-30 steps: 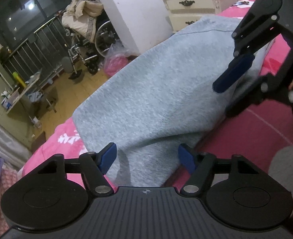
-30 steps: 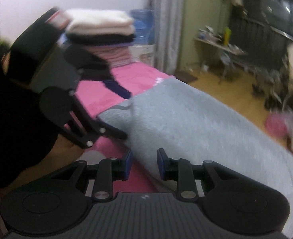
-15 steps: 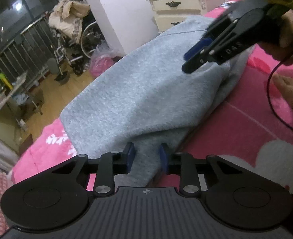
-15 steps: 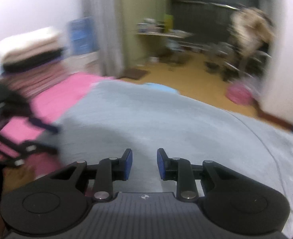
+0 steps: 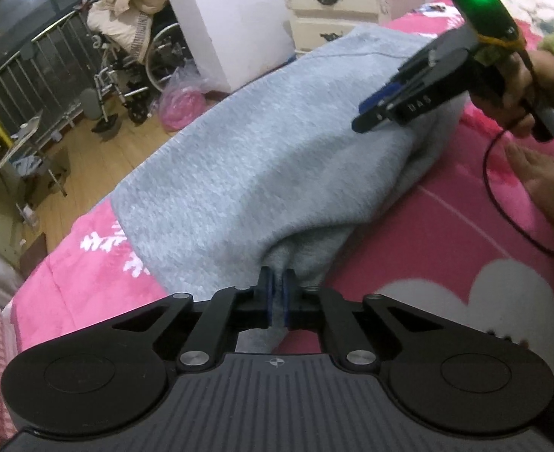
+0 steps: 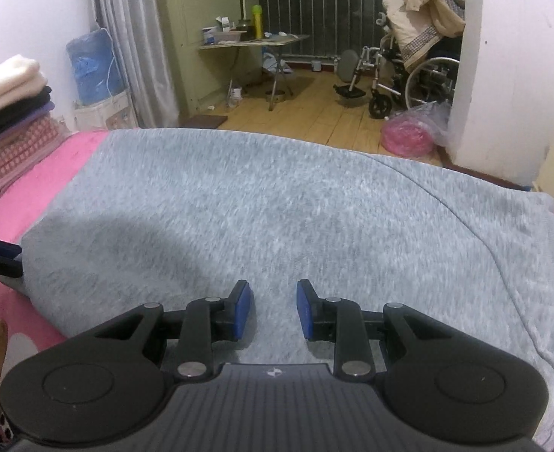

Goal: Fold clothes
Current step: 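Pinch the sweatpants edge with the left gripper while the right gripper holds beside it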

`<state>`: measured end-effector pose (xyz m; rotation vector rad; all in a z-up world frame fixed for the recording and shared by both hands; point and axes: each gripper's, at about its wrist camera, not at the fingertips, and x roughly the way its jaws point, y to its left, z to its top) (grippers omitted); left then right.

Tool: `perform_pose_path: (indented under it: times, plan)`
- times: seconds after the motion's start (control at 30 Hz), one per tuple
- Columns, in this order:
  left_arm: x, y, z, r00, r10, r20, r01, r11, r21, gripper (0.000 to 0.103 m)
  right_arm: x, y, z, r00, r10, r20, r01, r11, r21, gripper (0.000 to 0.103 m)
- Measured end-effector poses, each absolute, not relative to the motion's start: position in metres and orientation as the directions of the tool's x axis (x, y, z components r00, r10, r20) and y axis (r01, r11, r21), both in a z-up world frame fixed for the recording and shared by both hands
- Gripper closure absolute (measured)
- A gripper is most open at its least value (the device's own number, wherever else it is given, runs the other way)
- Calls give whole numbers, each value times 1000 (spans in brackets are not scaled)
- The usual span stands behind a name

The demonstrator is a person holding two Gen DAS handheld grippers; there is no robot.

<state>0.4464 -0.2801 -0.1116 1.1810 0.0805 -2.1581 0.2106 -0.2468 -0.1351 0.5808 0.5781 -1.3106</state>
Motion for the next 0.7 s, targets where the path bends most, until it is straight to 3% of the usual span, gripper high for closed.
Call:
perform_pose_path:
  times: [0.33, 0.5, 0.6, 0.7]
  plan:
    - [467, -280, -123, -284, -487, -826, 555, -786, 272, 103, 205, -245, -136, 169, -710, -683, 984, 160, 77, 74]
    - [482, -287, -106, -326, -466, -822, 628, -757, 180, 103, 205, -245, -137, 171, -712, -682, 984, 157, 84, 74]
    - [484, -297, -100, -350, -425, -835, 685, -724, 81, 92, 205, -245, -137, 172, -713, -680, 984, 154, 88, 74]
    - [486, -308, -100, -377, -392, -840, 745, -667, -23, 70, 206, -245, -137, 172, -713, -680, 984, 152, 89, 74]
